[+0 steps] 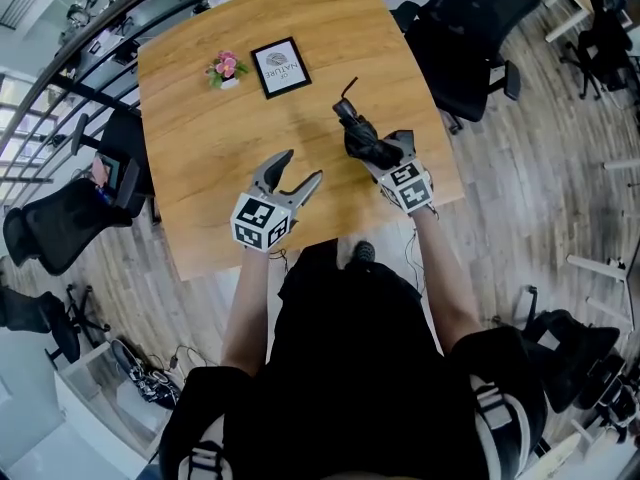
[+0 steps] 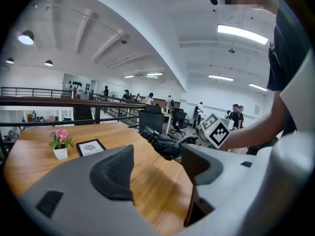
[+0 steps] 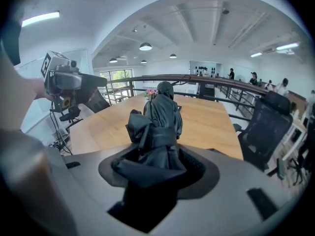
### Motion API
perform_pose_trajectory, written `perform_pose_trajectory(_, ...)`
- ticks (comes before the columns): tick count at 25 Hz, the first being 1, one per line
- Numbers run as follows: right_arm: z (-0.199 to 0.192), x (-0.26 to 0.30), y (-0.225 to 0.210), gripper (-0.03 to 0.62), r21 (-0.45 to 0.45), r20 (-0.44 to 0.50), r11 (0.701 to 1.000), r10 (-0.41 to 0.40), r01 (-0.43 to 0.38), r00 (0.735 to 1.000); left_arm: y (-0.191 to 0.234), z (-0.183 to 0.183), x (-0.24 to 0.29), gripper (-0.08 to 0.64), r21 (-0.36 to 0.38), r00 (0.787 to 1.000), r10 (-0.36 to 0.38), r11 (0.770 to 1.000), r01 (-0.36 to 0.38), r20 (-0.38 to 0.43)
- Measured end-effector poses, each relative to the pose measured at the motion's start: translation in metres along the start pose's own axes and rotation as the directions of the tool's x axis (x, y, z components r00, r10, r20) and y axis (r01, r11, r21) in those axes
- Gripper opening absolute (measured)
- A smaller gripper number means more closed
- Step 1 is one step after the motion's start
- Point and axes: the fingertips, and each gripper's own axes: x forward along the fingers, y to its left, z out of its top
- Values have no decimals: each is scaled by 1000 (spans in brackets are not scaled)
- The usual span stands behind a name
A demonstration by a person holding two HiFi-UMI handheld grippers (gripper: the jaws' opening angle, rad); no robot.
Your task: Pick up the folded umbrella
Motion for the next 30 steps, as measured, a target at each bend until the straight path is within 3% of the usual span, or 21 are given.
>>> perform_pose_trajectory(9,13,-48,-3,236,-25,93,999,-34,37,995,-28,21,-6,304,47,999,23,999,-24,23)
perform_pose_trajectory(20,56,-103,5,236,-112,230,993,-11,37,973,-59,18,-21,304,37,994,91,995,-94,61)
perform_pose_trajectory(30,45,-124,17,236,-154,280,987,-11,56,960,-83,7,-45,304,18,984,156,987,-159,85)
